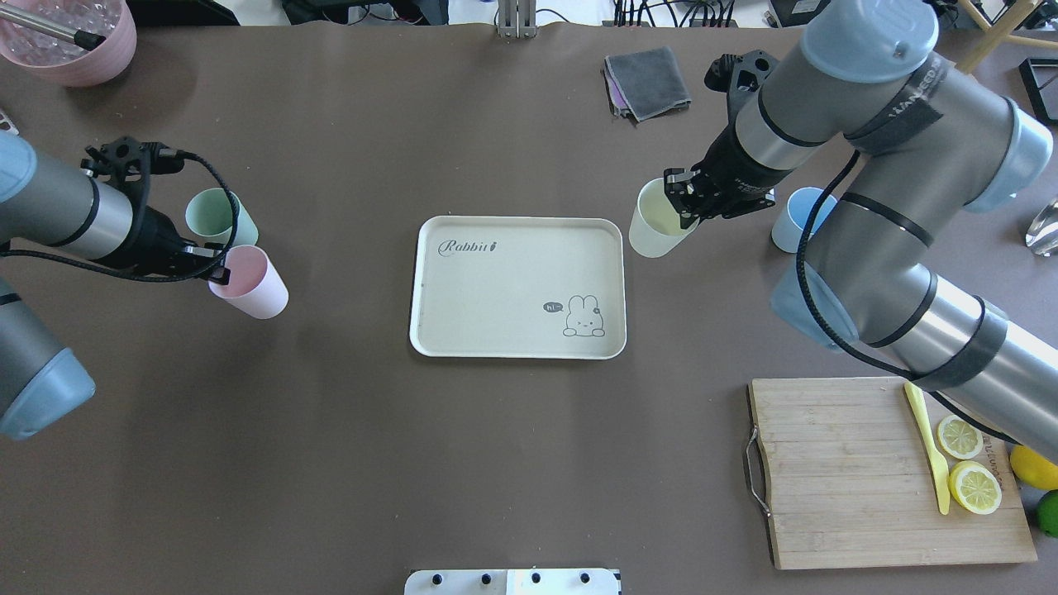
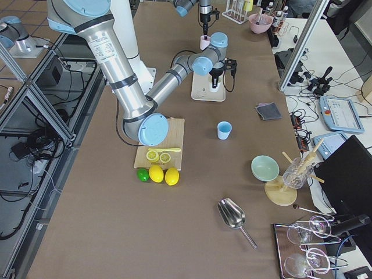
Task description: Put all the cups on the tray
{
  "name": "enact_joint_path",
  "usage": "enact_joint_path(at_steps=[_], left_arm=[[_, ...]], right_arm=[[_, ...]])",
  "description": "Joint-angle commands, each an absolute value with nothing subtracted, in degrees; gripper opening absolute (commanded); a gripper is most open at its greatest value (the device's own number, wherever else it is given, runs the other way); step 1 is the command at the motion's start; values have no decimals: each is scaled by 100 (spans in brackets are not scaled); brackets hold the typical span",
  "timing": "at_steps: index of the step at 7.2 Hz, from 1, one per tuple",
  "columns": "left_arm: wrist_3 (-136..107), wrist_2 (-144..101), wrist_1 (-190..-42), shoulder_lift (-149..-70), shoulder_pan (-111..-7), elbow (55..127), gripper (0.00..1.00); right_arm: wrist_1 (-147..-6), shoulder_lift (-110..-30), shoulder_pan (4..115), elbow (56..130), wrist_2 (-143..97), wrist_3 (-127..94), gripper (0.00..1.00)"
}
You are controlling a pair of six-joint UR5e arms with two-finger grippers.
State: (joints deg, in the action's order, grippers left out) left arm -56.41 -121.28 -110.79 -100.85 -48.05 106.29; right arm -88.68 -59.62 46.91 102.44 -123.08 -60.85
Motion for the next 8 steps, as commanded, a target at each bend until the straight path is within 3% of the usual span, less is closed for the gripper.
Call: enact_joint_path(at_steps=[1, 6, 8], left_arm=[[-6080, -12120, -10338, -10965, -4782, 10617, 0], [-6941, -11772, -9492, -12381, -4528, 10267, 0], [-7013, -11488, -9492, -12410, -4184, 10239, 0]], right_arm=[[-8842, -5739, 4230, 9984, -11902, -6484, 0], [-8485, -5730, 3323, 9749, -11224, -6838, 0], [-8008, -5713, 3313, 9449, -11232, -6873, 0]])
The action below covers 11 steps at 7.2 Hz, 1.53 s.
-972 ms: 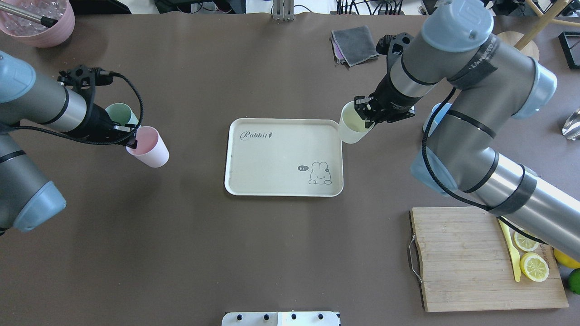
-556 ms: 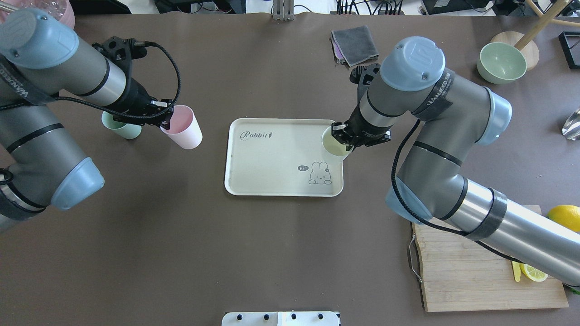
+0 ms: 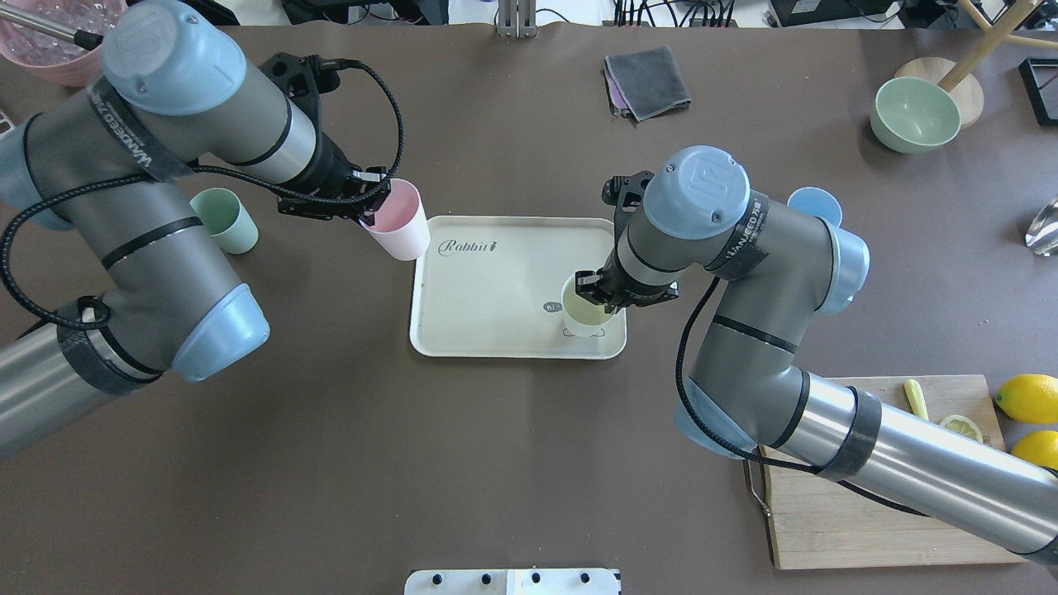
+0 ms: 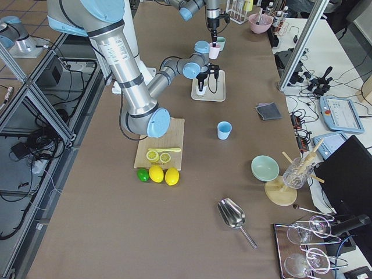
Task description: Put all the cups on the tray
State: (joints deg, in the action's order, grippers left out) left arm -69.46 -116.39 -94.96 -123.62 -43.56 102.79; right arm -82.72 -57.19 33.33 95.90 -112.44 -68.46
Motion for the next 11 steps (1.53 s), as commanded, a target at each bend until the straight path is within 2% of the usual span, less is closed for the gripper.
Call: enact_joint_path(at_steps=[1, 2, 4, 6, 8, 9, 10, 11], left_arm=[[-7196, -11322, -9501, -12428, -4027, 10248, 0], [-7407, -10981, -9501, -12480, -3669, 10248, 0], [-7654, -10487, -9527, -12480, -3166, 10161, 0], [-7725, -10301, -9571, -12734, -3032, 9758, 0], [-7734, -10161, -10068, -12753, -3032, 9398, 0], [-7708, -10151, -10098, -12744, -3041, 9326, 9], [-7656, -10151, -10099, -12753, -3041, 9343, 95], [-7647, -10177, -10090, -12753, -3085, 9395, 97]], right_arm=[[-8007, -5695, 3313, 9448, -11241, -6873, 38], [-8016, -5678, 3331, 9500, -11259, -6882, 98], [-8138, -5651, 3671, 9815, -11546, -7233, 100], [-8576, -5677, 4095, 10211, -12005, -7164, 100], [-8613, -5774, 4498, 10196, -12145, -6736, 100], [-8779, -5818, 4761, 10195, -12329, -6428, 100], [-9041, -5879, 5016, 10204, -12340, -5990, 100], [-9288, -5967, 5271, 10204, -12349, -5533, 100]])
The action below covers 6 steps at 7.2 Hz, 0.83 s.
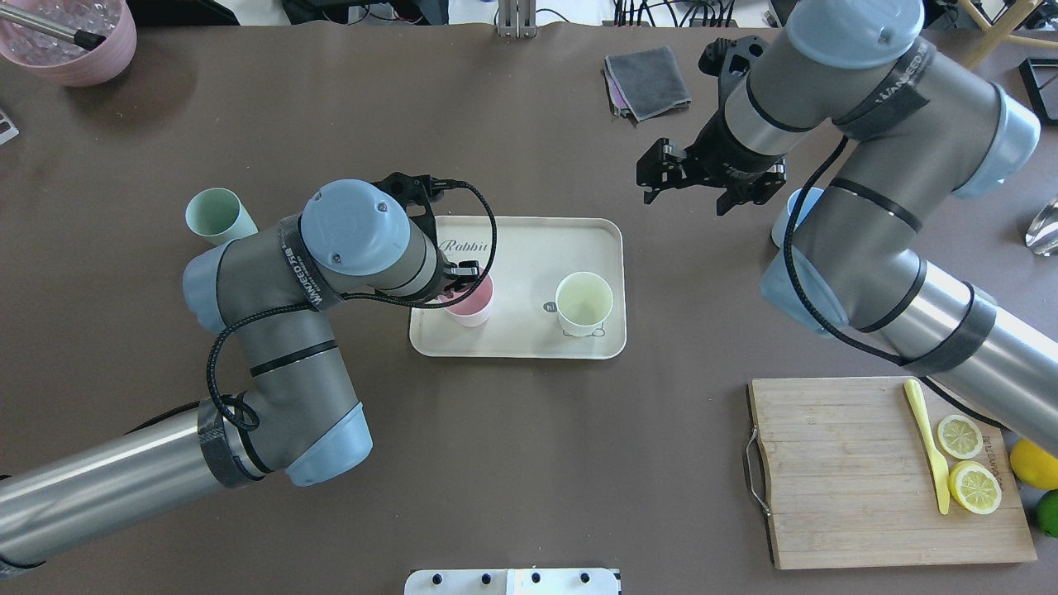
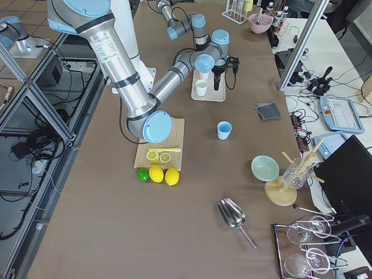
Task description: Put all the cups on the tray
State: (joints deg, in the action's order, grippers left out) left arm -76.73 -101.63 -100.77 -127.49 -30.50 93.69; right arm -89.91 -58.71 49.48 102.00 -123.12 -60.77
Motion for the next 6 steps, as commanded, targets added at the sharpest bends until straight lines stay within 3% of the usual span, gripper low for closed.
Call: enact_joint_path(at_steps=[1, 4, 6], left_arm=[[-7420, -10204, -10038, -12718, -3224, 9552, 97], [-6770, -10862, -9581, -12674, -3971, 9703, 97], [-6128, -11169, -8969, -12665, -4375, 10000, 97]], right_arm=[[-9316, -6150, 5561, 10143, -12488, -5085, 100], [-8985, -6667, 5959, 9486, -12551, -3800, 100], [-7390, -7214, 5941, 8810, -12542, -3744, 100]])
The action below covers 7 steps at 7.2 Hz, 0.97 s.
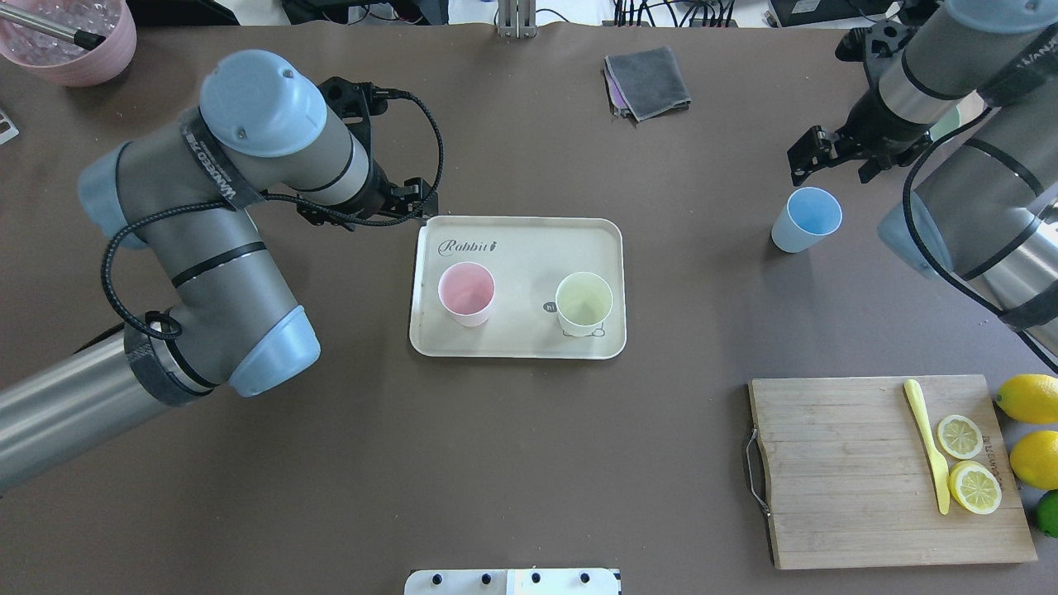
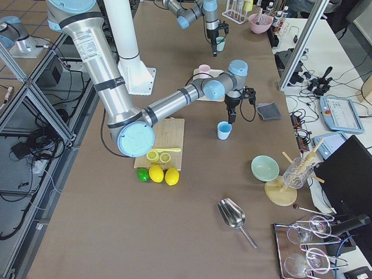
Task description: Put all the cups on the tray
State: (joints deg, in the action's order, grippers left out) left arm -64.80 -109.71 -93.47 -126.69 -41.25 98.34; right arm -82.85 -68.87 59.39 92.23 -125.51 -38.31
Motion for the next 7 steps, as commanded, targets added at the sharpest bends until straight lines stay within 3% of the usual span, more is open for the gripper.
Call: enact_joint_path(at_steps=[1, 5, 6, 7], left_arm=[[-5987, -11206, -8921, -12656, -4438, 10019, 97], [-5933, -11206, -8912, -12656, -4517, 10028, 97], [-5741, -11232, -8903, -12648, -4657, 10046, 97], [-5513, -11415, -8851, -12595, -4867, 10055, 97]], right_arm=[[-7209, -7329, 5950, 8824, -12577, -3779, 100], [-7198, -7296, 5863, 8667, -12542, -3823, 97], [-7190, -7295, 5775, 8666, -12542, -4049, 76], [-7181, -7286, 5661, 8692, -12533, -4243, 35]])
